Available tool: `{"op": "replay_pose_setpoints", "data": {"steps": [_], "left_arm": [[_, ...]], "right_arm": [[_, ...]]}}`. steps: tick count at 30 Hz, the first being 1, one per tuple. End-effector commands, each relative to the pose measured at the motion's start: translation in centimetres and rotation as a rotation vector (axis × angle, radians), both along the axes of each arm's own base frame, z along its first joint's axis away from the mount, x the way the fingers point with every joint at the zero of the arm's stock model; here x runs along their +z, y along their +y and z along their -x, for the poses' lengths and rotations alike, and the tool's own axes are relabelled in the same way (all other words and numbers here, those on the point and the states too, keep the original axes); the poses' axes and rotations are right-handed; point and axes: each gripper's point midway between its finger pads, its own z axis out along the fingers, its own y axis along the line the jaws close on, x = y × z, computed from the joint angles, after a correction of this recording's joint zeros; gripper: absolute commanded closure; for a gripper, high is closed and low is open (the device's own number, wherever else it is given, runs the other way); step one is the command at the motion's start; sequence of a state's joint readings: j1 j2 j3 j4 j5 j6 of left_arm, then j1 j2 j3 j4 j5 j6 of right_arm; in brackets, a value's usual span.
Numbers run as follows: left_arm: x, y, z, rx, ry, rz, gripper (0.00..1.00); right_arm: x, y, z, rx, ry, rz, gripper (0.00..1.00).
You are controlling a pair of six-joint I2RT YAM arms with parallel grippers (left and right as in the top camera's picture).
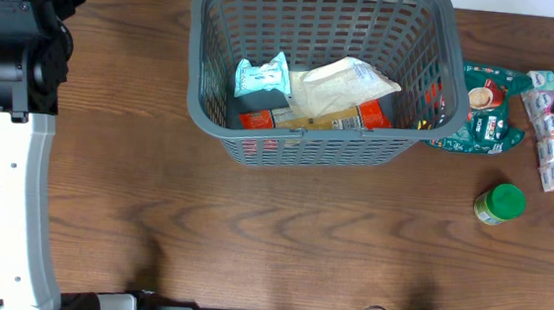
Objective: Pack container
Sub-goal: 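Move the right gripper up to the green Nescafé packet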
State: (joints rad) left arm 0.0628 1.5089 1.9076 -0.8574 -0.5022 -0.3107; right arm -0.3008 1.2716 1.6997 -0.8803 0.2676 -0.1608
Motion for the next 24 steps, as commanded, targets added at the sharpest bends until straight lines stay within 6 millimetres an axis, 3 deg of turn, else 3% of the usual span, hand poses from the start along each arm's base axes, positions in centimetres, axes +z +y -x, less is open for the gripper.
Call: {"op": "replay_pose_setpoints", "data": {"steps": [1, 8, 12, 24], "left_arm": [[0.1, 0.4, 0.2, 0.019, 0.003, -0.011, 0.02], [0.1, 0.4, 0.2, 0.019, 0.003, -0.011, 0.02], [0.1, 0.4, 0.2, 0.019, 0.003, -0.011, 0.01], [0.1, 0.4, 0.2, 0.019, 0.003, -0.011, 0.01]], "right_arm": [[-1.0, -0.2, -1.9, 0.099, -0.036, -0.164, 0.01], [-6.1, -3.7, -3.6, 0.104, 0.046, -0.319, 0.01], [-8.8, -4.1, -4.8, 0.102, 0.108, -0.363, 0.01], [-11.7, -3.8, -6.7, 0.109, 0.138, -0.468, 0.01]]}}
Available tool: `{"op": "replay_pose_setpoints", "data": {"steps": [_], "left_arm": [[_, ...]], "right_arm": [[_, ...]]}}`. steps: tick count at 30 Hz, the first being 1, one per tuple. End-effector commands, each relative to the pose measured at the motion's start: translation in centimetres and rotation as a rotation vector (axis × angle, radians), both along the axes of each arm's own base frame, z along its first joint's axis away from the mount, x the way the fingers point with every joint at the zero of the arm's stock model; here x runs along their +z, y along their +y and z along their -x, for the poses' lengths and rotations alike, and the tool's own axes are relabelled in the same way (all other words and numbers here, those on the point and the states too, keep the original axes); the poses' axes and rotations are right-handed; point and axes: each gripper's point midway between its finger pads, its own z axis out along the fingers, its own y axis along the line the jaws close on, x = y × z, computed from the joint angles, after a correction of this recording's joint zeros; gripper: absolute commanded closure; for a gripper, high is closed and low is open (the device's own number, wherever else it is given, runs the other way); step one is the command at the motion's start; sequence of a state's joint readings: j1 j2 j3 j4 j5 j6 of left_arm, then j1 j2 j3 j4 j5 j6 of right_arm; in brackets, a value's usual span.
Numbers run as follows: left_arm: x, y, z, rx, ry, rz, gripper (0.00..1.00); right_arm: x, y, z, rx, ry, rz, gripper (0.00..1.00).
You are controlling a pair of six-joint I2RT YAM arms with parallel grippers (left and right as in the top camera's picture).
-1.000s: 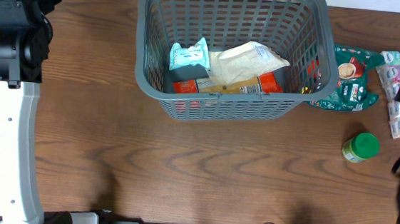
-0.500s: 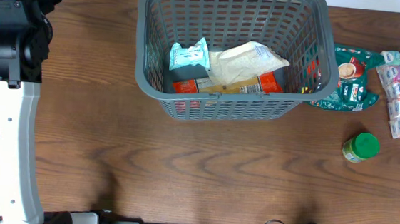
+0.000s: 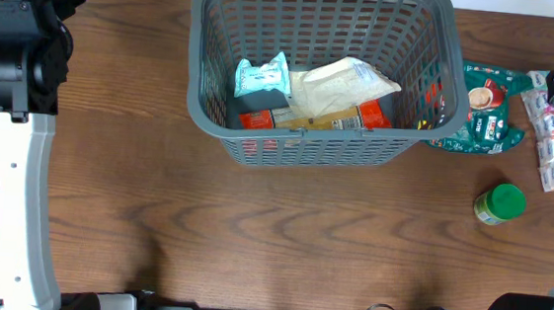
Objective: Pack container
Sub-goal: 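Move the right gripper up to the green Nescafé packet, then lower the right gripper onto the Nescafé packet and grasp it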
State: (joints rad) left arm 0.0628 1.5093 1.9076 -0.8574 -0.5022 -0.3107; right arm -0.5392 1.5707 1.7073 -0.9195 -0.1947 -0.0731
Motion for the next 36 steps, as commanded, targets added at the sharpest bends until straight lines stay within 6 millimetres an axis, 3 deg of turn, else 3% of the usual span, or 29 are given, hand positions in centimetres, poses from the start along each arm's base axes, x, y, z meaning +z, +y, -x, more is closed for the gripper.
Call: {"op": "replay_pose_setpoints", "data": {"steps": [1, 7, 16, 21, 26, 36], "left_arm": [[0.1, 0.4, 0.2, 0.019, 0.003, -0.011, 0.01], [0.1, 0.4, 0.2, 0.019, 0.003, -0.011, 0.01], [0.1, 0.4, 0.2, 0.019, 0.003, -0.011, 0.01], [0.1, 0.4, 0.2, 0.019, 0.003, -0.011, 0.02], [0.1, 0.4, 0.2, 0.019, 0.003, -0.011, 0.01], [0.1, 0.4, 0.2, 0.019, 0.003, -0.011, 0.01]], "right_arm": [[-0.4, 0.2, -1.3, 0.01, -0.008, -0.034, 0.01], [-5.9, 0.0, -3.1, 0.056, 0.104, -0.101, 0.01], [-14.6, 3.3, -6.1, 0.23, 0.306, -0.094, 0.01], [-18.4, 4.6, -6.7, 0.257, 0.409, -0.066, 0.01], [-20.5, 4.7, -6.7, 0.259, 0.455, -0.079, 0.01], [-21.4, 3.4, -6.6, 0.25, 0.47, -0.021, 0.01]]}}
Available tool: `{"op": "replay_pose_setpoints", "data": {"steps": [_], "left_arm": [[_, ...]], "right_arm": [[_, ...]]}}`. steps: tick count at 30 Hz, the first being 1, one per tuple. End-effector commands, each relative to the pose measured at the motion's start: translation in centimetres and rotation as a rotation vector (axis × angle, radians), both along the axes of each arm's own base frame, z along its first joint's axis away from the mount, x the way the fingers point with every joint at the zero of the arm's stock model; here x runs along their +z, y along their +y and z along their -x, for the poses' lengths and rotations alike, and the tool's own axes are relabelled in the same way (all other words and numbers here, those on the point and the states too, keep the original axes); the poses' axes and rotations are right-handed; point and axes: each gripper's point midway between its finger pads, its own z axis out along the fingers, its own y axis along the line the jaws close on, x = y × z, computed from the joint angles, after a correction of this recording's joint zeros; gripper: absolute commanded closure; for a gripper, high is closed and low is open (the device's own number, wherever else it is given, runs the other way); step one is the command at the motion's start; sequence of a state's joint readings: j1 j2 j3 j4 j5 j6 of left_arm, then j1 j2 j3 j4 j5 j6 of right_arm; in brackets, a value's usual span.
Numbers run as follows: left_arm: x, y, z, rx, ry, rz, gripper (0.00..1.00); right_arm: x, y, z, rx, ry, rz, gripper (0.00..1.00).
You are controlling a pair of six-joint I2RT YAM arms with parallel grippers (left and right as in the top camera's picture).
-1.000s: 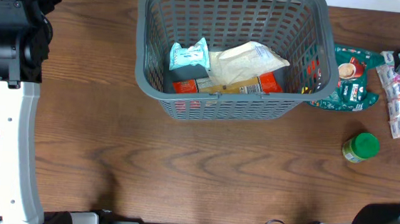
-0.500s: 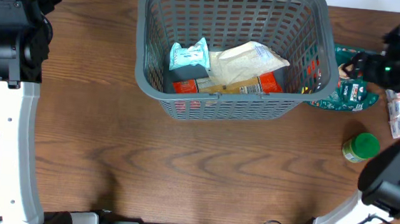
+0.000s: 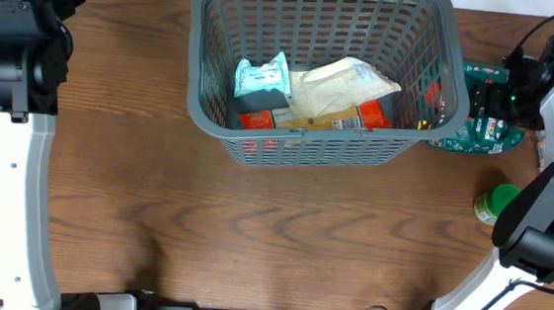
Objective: Pack container
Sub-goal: 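Lower the right gripper onto the Nescafé packet and grasp it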
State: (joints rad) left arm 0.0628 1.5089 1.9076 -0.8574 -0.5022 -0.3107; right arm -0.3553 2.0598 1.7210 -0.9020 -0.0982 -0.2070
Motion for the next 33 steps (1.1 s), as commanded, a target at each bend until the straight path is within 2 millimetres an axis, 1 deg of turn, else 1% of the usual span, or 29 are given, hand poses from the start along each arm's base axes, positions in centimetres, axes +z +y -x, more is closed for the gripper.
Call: {"op": "replay_pose_setpoints", "data": {"steps": [1, 7, 9, 15, 18, 21, 33], "left_arm": [[0.1, 0.4, 0.2, 0.019, 0.003, -0.011, 0.01], [0.1, 0.4, 0.2, 0.019, 0.003, -0.011, 0.01], [0.1, 0.4, 0.2, 0.019, 0.003, -0.011, 0.01], [0.1, 0.4, 0.2, 0.019, 0.003, -0.011, 0.01], [0.1, 0.4, 0.2, 0.019, 0.003, -0.011, 0.01], [0.1, 0.4, 0.2, 0.019, 0.003, -0.011, 0.01], [0.1, 0.4, 0.2, 0.019, 0.003, -0.011, 0.01]], "right_arm": [[-0.7, -0.7, 0.1, 0.015, 0.002, 0.029, 0.01], [-2.9, -0.4, 0.6, 0.022, 0.008, 0.02, 0.01], [-4.3, 0.1, 1.1, 0.026, 0.014, 0.001, 0.01], [-7.2, 0.8, 2.4, 0.029, 0.031, -0.017, 0.01], [-8.4, 1.0, 3.1, 0.027, 0.042, -0.021, 0.01], [-8.9, 1.1, 3.5, 0.024, 0.05, -0.025, 0.01], [-8.7, 0.7, 3.1, -0.036, 0.033, -0.03, 0.01]]}}
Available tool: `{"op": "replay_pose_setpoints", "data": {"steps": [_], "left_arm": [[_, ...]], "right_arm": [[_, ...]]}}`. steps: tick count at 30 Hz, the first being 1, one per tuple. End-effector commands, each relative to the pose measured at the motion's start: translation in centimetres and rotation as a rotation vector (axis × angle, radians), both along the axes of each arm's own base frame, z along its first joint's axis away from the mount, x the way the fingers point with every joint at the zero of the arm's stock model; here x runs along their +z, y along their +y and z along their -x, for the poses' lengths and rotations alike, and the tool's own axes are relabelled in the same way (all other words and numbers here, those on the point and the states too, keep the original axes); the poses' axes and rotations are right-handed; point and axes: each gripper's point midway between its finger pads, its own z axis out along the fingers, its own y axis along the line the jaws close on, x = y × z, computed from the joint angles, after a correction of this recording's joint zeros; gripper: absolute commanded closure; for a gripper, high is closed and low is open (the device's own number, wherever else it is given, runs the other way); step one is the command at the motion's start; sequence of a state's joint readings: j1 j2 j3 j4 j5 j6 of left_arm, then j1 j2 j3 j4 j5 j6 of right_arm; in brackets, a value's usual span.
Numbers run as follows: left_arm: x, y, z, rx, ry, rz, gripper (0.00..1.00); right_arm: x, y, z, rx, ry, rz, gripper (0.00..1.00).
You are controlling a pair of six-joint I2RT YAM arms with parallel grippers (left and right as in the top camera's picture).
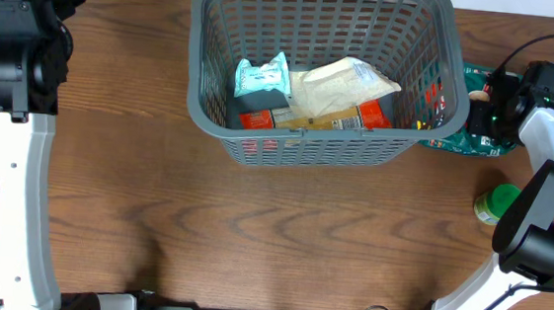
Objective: Pack container
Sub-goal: 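Lower the right gripper onto the Nescafé packet and grasp it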
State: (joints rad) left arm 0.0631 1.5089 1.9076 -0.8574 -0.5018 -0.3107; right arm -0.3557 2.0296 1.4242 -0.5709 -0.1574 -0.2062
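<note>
A grey slatted basket [312,148] stands at the back middle of the table. Inside lie a pale blue tissue packet [262,76], a cream bag [347,85] and a red box [359,117]. Just right of the basket lies a green snack bag [468,140]. My right gripper [487,104] hangs low over that bag, close to the basket's right wall; its fingers are too dark to tell open from shut. A green-lidded jar [500,203] stands on the table nearer the front right. Only the body of my left arm [14,40] shows at the far left, without its gripper.
The right arm's white links curve along the right edge, between the jar and the snack bag. The left arm's white mount [16,204] runs down the left side. Bare brown tabletop [271,234] lies in front of the basket.
My right gripper has shifted a little left and lower, from the snack bag's right part to over its middle, nearer the basket wall. Nothing else has moved.
My right arm first sat at the right edge over a strip of tissue packets, then mostly out of frame. Later it had reached in over the green snack bag's right side. Now its gripper is over the bag's middle. The basket's contents, the jar and the left arm stayed put.
</note>
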Motion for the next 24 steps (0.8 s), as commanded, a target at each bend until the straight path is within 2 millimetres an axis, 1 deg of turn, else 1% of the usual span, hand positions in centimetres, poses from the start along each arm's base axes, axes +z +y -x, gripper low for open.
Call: {"op": "replay_pose_setpoints", "data": {"steps": [1, 2, 3, 4, 6, 7, 9, 11, 15, 19, 22, 24], "left_arm": [[0.1, 0.4, 0.2, 0.019, 0.003, -0.011, 0.01], [0.1, 0.4, 0.2, 0.019, 0.003, -0.011, 0.01], [0.1, 0.4, 0.2, 0.019, 0.003, -0.011, 0.01], [0.1, 0.4, 0.2, 0.019, 0.003, -0.011, 0.01], [0.1, 0.4, 0.2, 0.019, 0.003, -0.011, 0.01], [0.1, 0.4, 0.2, 0.019, 0.003, -0.011, 0.01], [0.1, 0.4, 0.2, 0.019, 0.003, -0.011, 0.01], [0.1, 0.4, 0.2, 0.019, 0.003, -0.011, 0.01], [0.1, 0.4, 0.2, 0.019, 0.003, -0.011, 0.01], [0.1, 0.4, 0.2, 0.019, 0.003, -0.011, 0.01], [0.1, 0.4, 0.2, 0.019, 0.003, -0.011, 0.01], [0.1, 0.4, 0.2, 0.019, 0.003, -0.011, 0.01]], "right_arm": [[-3.2, -0.6, 2.7, -0.056, 0.114, 0.001, 0.01], [-3.3, -0.7, 2.7, -0.058, 0.115, 0.003, 0.01], [-3.3, -0.8, 2.8, -0.06, 0.116, 0.003, 0.04], [-3.3, -0.9, 2.8, -0.062, 0.117, 0.003, 0.1], [-3.3, -1.1, 3.0, -0.068, 0.121, 0.001, 0.35], [-3.4, -1.2, 3.2, -0.073, 0.125, -0.001, 0.57], [-3.6, -1.5, 3.5, -0.081, 0.136, -0.005, 0.85], [-3.8, -1.7, 3.8, -0.088, 0.146, -0.01, 0.99], [-3.8, -1.7, 4.0, -0.083, 0.15, -0.019, 0.99], [-3.0, -1.2, 3.4, -0.077, 0.121, -0.057, 0.99], [-1.0, -1.3, 2.5, -0.093, 0.089, -0.062, 0.99], [1.1, -1.6, 1.8, -0.092, 0.067, -0.053, 0.99]]}}
